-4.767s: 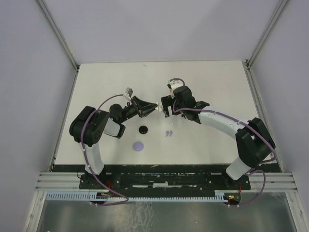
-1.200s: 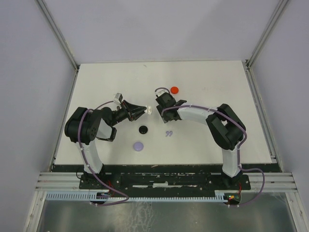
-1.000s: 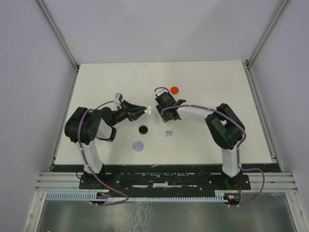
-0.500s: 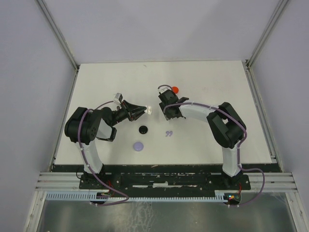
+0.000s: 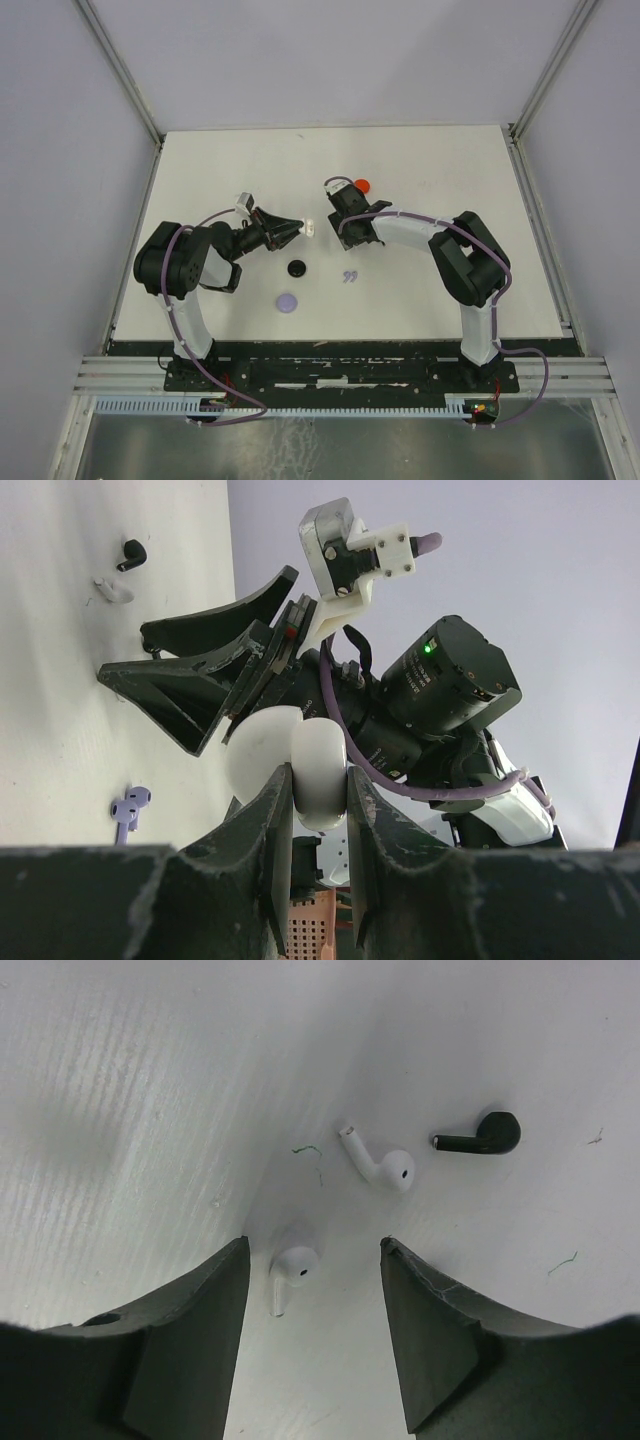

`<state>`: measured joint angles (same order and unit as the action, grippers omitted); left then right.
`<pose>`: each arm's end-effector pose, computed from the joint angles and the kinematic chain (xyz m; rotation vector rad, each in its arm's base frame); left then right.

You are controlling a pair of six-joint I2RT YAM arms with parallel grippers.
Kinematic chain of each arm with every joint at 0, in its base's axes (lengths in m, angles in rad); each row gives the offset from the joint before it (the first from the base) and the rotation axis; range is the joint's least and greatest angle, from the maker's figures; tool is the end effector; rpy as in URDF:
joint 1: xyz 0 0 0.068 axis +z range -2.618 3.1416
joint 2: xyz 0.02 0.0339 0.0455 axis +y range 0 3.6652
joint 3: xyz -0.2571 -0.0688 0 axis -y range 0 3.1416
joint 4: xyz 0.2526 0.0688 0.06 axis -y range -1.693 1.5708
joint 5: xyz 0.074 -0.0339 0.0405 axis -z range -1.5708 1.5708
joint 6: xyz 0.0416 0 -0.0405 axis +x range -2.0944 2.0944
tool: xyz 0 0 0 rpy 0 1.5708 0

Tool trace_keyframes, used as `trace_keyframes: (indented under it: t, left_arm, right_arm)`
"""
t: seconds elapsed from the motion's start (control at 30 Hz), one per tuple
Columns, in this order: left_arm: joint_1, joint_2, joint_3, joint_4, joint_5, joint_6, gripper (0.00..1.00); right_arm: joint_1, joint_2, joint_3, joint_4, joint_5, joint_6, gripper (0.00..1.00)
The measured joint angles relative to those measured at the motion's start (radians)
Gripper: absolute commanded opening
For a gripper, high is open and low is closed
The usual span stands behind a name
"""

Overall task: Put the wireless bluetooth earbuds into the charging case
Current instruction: Pick up the earbud from the center of the board.

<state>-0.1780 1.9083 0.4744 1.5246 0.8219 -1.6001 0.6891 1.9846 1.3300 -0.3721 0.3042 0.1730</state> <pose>0.2908 -0.0833 0.1233 -0.4983 1.8304 -1.9259 0.3314 0.2569 0.1454 -0.5399 2.4684 -0.0573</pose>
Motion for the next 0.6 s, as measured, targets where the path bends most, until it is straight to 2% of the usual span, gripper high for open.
trace_keyframes:
  t: [0.33, 0.6]
  left_arm:
    - [0.000, 0.000, -0.003, 0.000, 0.000, 0.000, 0.03]
    - [0.000, 0.000, -0.004, 0.000, 0.000, 0.000, 0.03]
  right_arm:
    - [0.000, 0.000, 0.000, -0.007, -0.035, -0.014, 0.53]
    - [-0.014, 0.000, 0.000, -0.010, -0.078, -0.008, 0.50]
